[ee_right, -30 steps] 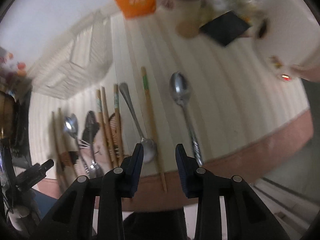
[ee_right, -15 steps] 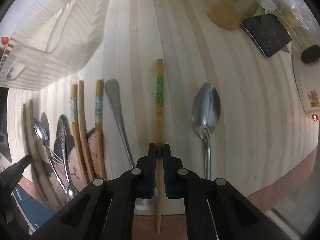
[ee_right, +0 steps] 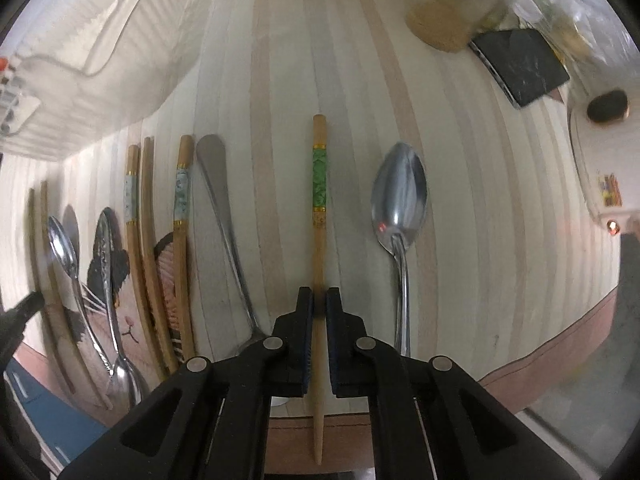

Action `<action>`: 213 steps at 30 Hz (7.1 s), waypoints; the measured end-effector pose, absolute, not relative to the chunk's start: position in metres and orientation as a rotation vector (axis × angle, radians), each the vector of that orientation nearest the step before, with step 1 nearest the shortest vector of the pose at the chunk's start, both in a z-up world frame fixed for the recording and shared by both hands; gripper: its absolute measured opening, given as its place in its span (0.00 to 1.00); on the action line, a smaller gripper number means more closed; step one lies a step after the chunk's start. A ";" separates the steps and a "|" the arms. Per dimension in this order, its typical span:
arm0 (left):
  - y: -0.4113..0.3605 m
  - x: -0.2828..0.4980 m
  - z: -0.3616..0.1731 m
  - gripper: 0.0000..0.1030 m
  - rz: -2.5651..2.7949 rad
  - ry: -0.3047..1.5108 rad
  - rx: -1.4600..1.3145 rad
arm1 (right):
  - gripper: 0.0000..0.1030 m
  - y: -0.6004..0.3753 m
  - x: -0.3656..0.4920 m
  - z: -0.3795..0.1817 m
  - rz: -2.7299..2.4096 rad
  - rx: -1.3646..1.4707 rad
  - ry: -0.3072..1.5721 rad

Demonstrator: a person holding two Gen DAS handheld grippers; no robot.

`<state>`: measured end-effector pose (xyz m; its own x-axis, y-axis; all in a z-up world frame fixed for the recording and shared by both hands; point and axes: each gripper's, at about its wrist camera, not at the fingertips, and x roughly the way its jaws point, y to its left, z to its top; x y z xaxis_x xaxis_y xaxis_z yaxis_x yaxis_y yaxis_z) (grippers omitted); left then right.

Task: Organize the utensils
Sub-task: 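Carry both chopsticks over the clear basket and open both grippers to drop them, then grasp a plain chopstick with the left gripper while the right grasps another chopstick, then lift both chopsticks over the clear basket and open both grippers to release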

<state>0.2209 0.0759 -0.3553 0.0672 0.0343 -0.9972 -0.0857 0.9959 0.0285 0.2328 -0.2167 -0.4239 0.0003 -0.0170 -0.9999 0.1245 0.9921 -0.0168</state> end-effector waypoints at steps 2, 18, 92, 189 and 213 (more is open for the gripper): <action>0.076 0.219 -0.350 0.04 0.104 1.485 -0.034 | 0.06 -0.230 0.229 -0.418 -0.101 0.120 1.556; 0.078 0.242 -0.194 0.04 0.029 1.247 -0.131 | 0.06 -0.219 0.270 -0.274 0.111 0.243 1.344; 0.034 0.228 -0.360 0.09 -0.013 1.539 -0.068 | 0.00 -0.169 0.201 -0.411 0.061 0.010 1.614; 0.066 0.292 -0.145 0.05 -0.106 1.142 -0.255 | 0.06 -0.181 0.306 -0.229 0.250 0.271 1.176; 0.023 0.437 -0.213 0.19 -0.047 1.298 -0.222 | 0.36 -0.177 0.464 -0.309 0.205 0.248 1.298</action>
<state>0.4367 0.0226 -0.2129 0.2718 -0.1589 -0.9492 -0.0894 0.9778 -0.1893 0.4636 -0.1767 -0.3091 0.2582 0.2872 -0.9224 -0.0104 0.9555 0.2946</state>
